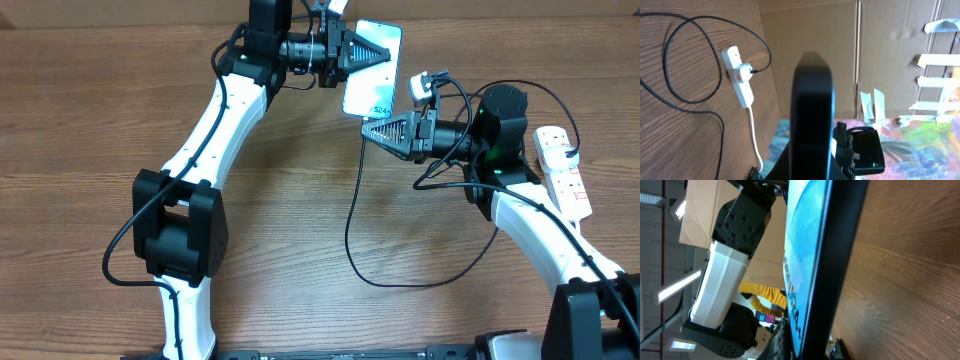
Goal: Plug charger to phone and switch on socket
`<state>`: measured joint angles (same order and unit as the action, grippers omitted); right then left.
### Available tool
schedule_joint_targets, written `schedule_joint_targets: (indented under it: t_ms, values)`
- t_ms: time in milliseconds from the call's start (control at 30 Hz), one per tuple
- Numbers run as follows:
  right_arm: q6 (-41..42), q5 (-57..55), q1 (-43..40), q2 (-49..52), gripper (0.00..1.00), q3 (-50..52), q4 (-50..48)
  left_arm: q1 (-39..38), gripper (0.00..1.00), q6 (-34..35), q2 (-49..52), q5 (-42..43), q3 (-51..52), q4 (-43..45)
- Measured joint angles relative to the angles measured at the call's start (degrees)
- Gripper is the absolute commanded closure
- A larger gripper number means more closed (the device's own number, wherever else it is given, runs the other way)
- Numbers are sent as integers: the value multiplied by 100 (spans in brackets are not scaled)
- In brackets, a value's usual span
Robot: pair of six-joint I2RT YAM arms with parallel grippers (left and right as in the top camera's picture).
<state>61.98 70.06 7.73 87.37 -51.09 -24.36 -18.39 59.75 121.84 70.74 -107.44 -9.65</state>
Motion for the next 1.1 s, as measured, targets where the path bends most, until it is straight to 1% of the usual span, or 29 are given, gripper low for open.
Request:
schedule_joint_targets:
  t_ms: [300,567,900,933,967,1000,1033,1100]
  values:
    - [83,44,24,0,96,98,-50,11,96,-470,0,44,-39,-1075]
    - [101,-28,24,0,96,98,-52,11,96,-629,0,168,-46,-1128]
    - [98,-70,24,0,96,98,-48,-9,96,-1025,0,396,-57,-1158]
    - [98,-70,24,0,89,98,-48,-9,96,-1043,0,407,-57,-1158]
    - [125,-70,24,0,65,98,-44,-9,96,-1047,0,409,-59,-1161]
    - [138,-96,26,0,43,98,-48,-13,96,-1071,0,407,-59,-1158]
    - [120,-199,24,-2,32,98,-81,-13,96,-1093,0,431,-59,-1169]
    - [109,-621,-2,0,21,61,-170,-122,96,-1143,0,704,-48,-1296]
